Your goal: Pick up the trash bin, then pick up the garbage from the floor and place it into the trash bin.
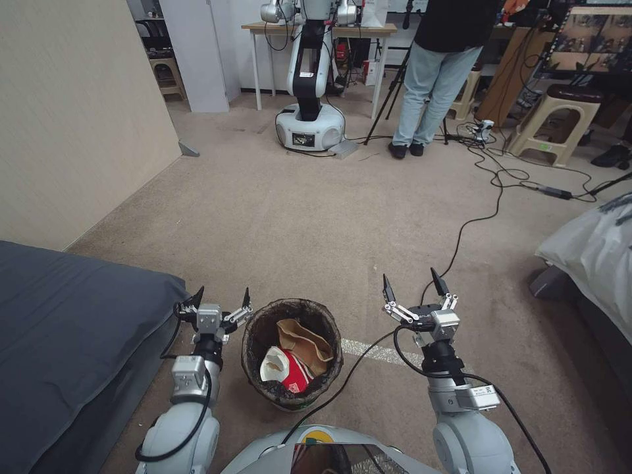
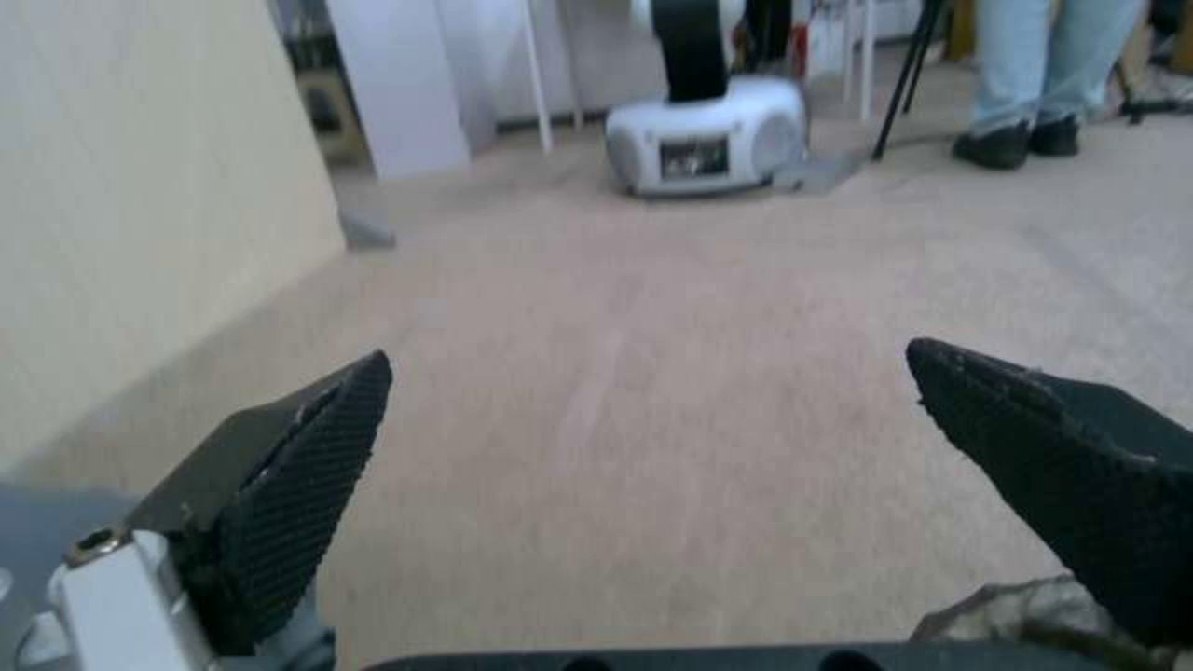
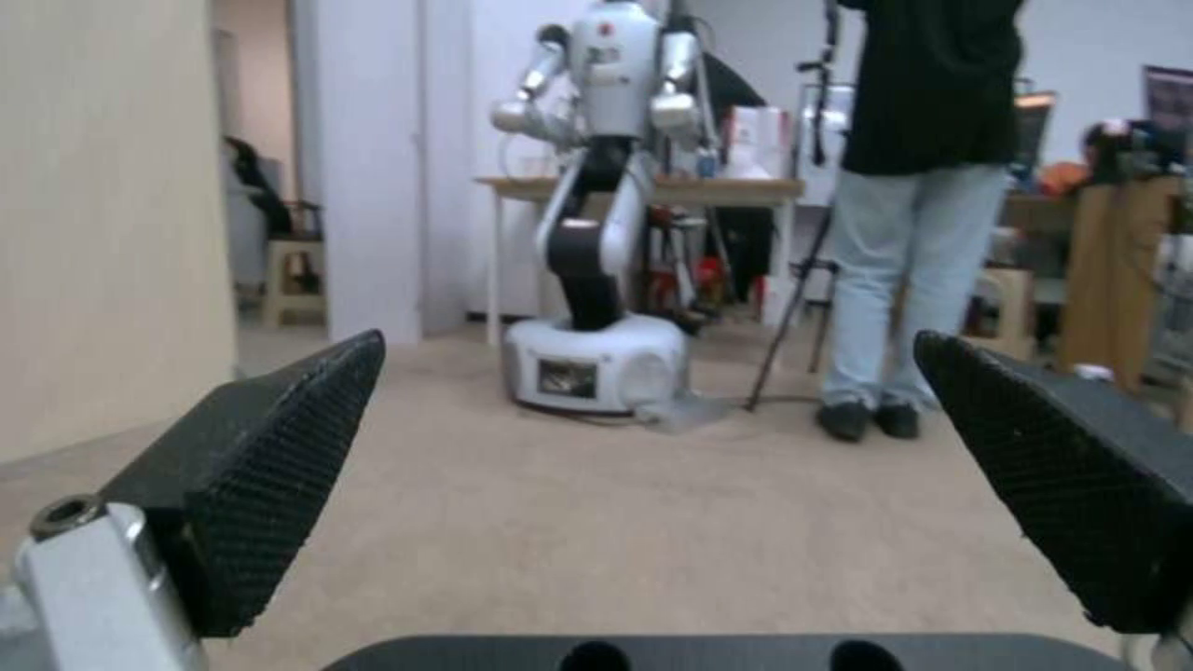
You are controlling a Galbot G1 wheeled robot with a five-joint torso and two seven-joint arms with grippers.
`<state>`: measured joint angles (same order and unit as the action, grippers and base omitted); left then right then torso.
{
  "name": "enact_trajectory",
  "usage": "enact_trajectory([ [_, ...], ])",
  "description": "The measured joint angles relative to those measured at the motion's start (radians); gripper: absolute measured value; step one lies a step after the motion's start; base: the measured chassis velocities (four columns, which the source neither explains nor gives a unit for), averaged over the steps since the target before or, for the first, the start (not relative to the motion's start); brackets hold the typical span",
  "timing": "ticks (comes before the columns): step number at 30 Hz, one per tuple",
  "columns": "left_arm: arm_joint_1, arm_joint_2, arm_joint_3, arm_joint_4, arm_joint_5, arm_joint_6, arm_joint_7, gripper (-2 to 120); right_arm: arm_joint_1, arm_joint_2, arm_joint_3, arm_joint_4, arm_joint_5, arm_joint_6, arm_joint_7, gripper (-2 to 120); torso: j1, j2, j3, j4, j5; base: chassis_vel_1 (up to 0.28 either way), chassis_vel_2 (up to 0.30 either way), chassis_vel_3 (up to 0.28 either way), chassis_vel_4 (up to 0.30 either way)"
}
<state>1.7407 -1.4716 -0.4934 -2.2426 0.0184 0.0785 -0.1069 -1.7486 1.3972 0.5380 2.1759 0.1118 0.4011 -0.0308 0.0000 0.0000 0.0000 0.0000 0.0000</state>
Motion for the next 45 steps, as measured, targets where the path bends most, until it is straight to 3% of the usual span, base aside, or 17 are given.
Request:
enact_trajectory([
  [20, 0.037, -0.010, 0.004, 0.020, 0.114, -0.186, 0.018, 100, -0.005, 0.016, -0.012, -0.015, -0.040, -0.008, 0.071, 100, 0.000, 0.000, 0.000, -0.0001, 0.0000, 0.000, 0.000, 0.000, 0.000],
  [45, 0.038, -0.009, 0.009, 0.022, 0.095, -0.187, 0.016, 100, -0.010, 0.015, -0.008, -0.014, -0.045, -0.010, 0.065, 100, 0.000, 0.000, 0.000, 0.0000, 0.0000, 0.000, 0.000, 0.000, 0.000],
])
